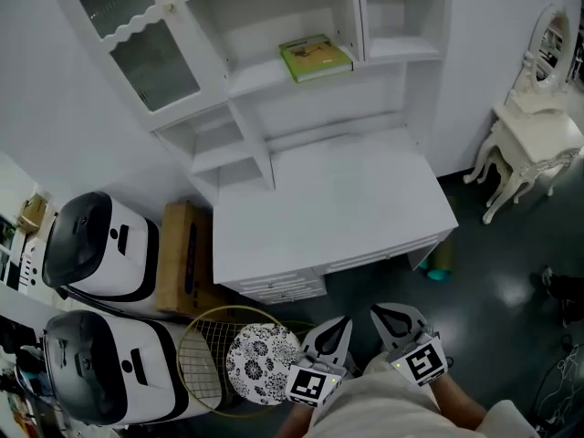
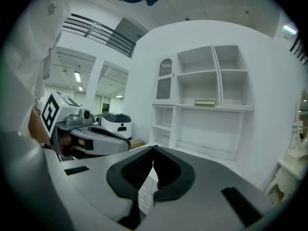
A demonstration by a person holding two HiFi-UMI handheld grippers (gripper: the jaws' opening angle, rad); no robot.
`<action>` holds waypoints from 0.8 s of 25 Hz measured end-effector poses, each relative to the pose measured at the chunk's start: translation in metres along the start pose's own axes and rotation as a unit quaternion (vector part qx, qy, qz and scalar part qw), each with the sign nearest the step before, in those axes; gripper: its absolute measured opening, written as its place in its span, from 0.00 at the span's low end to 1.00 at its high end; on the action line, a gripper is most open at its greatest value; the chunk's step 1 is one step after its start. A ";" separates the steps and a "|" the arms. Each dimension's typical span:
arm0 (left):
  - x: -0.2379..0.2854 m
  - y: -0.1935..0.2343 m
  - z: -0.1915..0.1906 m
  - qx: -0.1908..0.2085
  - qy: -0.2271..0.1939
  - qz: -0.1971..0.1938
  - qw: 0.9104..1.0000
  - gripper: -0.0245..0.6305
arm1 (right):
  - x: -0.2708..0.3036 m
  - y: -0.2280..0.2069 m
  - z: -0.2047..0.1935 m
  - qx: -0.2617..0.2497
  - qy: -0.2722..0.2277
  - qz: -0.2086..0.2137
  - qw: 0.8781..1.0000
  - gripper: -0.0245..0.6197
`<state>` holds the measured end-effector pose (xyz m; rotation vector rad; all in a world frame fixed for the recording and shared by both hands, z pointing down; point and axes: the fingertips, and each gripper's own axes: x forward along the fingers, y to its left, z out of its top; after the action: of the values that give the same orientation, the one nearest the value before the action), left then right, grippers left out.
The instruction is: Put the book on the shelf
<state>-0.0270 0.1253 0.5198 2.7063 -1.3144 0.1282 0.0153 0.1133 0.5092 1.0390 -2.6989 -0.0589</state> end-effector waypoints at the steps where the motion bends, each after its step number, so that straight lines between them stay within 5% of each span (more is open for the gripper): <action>1: 0.002 -0.001 0.002 0.001 0.002 0.002 1.000 0.04 | -0.001 -0.001 0.000 0.003 -0.004 0.002 1.000 0.07; 20: 0.032 -0.044 -0.002 -0.003 0.024 -0.007 1.000 0.04 | -0.037 -0.028 -0.020 0.029 -0.001 0.004 1.000 0.07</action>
<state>0.0275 0.1275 0.5223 2.6887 -1.2815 0.1871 0.0650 0.1178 0.5167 1.0460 -2.7210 0.0202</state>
